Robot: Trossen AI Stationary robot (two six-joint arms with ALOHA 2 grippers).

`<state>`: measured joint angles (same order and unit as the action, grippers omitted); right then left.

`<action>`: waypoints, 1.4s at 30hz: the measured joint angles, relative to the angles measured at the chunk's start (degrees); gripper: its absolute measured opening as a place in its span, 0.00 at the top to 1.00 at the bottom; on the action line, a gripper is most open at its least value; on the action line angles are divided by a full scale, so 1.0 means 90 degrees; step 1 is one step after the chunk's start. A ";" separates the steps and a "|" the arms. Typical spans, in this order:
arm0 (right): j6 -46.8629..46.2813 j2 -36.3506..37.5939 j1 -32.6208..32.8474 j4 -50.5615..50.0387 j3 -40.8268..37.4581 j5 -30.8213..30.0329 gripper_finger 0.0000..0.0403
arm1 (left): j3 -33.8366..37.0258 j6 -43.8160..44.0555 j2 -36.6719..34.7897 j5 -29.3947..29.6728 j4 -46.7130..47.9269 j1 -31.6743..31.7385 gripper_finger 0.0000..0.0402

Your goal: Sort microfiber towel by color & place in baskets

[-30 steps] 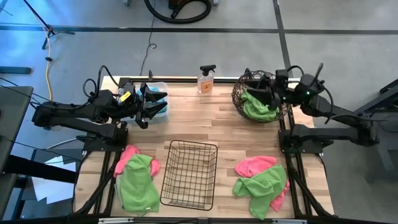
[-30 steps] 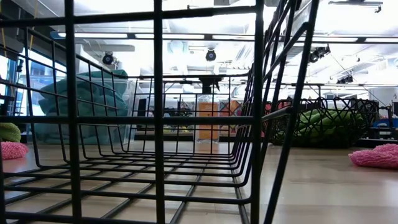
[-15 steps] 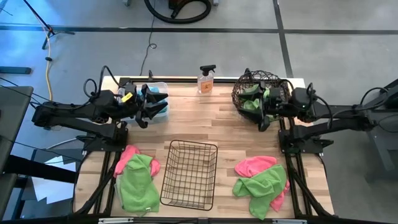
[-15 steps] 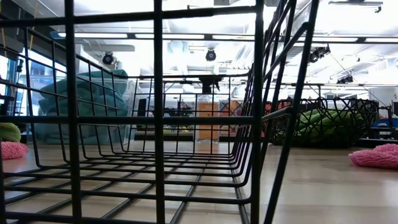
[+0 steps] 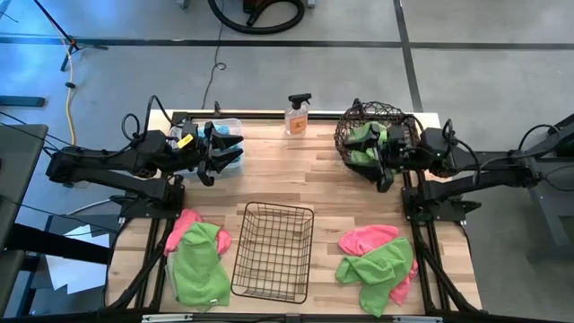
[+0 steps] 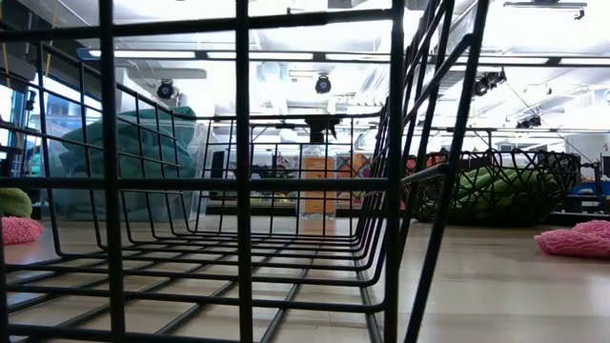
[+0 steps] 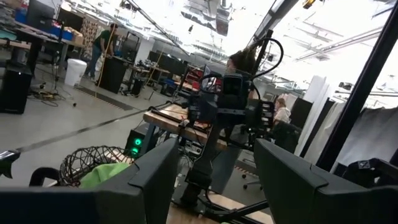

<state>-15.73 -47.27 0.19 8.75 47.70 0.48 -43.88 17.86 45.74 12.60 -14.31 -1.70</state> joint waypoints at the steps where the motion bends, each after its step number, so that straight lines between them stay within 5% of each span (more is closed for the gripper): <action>1: -0.0079 0.0000 0.0106 0.0000 0.0000 0.0027 0.30 | 0.0000 -0.0001 0.0000 0.0001 0.0000 0.0000 0.50; 6: -0.0447 -0.0199 0.0937 -0.0535 0.0232 0.0051 0.30 | 0.0000 0.0001 0.0000 0.0000 -0.0004 0.0000 0.50; 12: -0.1647 -0.0907 0.1918 -0.3771 0.1476 0.0279 0.30 | 0.0000 0.0003 0.0000 0.0000 -0.0007 0.0000 0.50; 21: -0.5992 -0.2113 0.3295 -0.7254 0.2186 0.1200 0.30 | 0.0000 0.0001 0.0000 0.0001 -0.0005 -0.0001 0.50; 32: -0.9746 -0.2997 0.4923 -0.6477 0.0749 0.1829 0.30 | 0.0000 -0.0001 0.0000 0.0000 0.0001 0.0001 0.50; 42: -1.0959 -0.3545 0.5209 -0.6408 0.0333 0.1518 0.30 | 0.0000 -0.0013 0.0000 0.0002 0.0331 0.0001 0.50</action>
<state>-114.36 -79.17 47.07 -48.92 50.70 14.14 -43.88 17.74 45.74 12.62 -11.34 -1.69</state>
